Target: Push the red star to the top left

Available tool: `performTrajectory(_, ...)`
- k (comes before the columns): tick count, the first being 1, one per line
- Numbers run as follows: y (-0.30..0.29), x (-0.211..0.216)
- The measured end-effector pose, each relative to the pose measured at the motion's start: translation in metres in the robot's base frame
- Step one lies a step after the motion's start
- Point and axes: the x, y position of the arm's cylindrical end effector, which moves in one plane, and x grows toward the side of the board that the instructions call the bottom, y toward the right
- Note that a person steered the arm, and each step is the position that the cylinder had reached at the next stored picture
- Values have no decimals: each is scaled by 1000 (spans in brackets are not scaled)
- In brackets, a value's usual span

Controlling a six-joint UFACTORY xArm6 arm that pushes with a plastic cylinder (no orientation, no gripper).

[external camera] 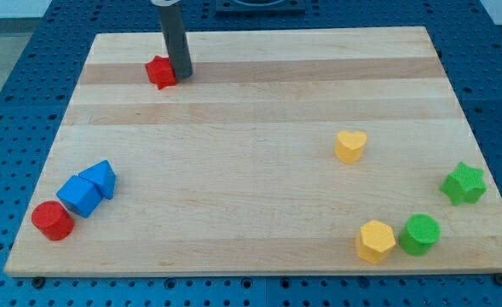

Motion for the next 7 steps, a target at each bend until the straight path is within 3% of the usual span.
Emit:
performTrajectory(2, -41, 0)
performTrajectory(4, 20, 19)
performTrajectory(5, 9, 58)
performTrajectory(7, -45, 61)
